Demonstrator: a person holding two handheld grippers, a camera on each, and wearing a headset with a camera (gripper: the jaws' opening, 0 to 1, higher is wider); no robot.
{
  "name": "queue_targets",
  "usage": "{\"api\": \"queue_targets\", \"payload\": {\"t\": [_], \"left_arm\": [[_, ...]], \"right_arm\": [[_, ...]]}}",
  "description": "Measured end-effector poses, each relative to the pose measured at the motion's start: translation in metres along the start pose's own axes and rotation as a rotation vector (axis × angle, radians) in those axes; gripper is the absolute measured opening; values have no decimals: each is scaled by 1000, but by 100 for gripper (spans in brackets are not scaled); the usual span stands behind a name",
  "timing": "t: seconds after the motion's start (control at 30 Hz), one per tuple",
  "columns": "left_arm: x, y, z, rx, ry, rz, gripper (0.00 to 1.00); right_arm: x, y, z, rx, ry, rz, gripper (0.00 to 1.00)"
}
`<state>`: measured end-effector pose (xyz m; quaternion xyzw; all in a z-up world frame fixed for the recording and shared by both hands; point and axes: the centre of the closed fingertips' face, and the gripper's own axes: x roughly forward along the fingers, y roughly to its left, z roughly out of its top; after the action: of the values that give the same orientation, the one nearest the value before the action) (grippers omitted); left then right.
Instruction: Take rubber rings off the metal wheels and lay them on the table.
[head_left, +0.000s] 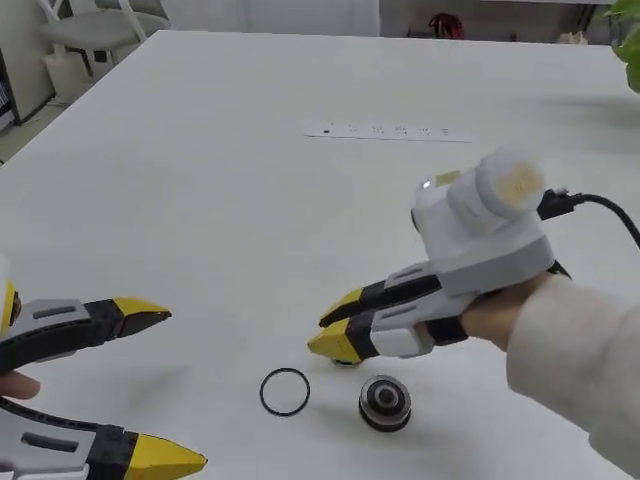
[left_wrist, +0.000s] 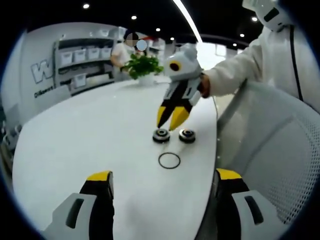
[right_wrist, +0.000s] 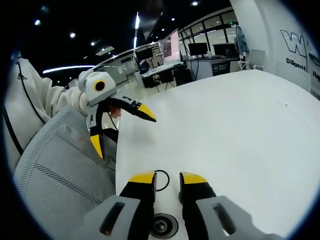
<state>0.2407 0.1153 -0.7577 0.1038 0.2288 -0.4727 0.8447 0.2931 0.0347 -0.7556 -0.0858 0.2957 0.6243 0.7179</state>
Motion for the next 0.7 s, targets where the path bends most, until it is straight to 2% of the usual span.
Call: {"api": "queue_targets", "payload": {"t": [0.2,0.3,0.5,0.53,0.7], "left_arm": [[1,2,13,5,-24,0,85],[2,1,17,18,-22,-6,85],[2,5,29,26,-31,-11,85],[2,6,34,30,-37,-10,85],[4,8,44,54,-38,-16,85]], "right_arm": [[-26,-6,7,-7,-49,-36,21],[-38,-6,7,-28,-68,-53,22],[-59,-5,4,-46,-77,-69,24],[-64,-7,2,-49,-81,-85,23],[-73,-10,-3,-26,-105,-101,25]]}}
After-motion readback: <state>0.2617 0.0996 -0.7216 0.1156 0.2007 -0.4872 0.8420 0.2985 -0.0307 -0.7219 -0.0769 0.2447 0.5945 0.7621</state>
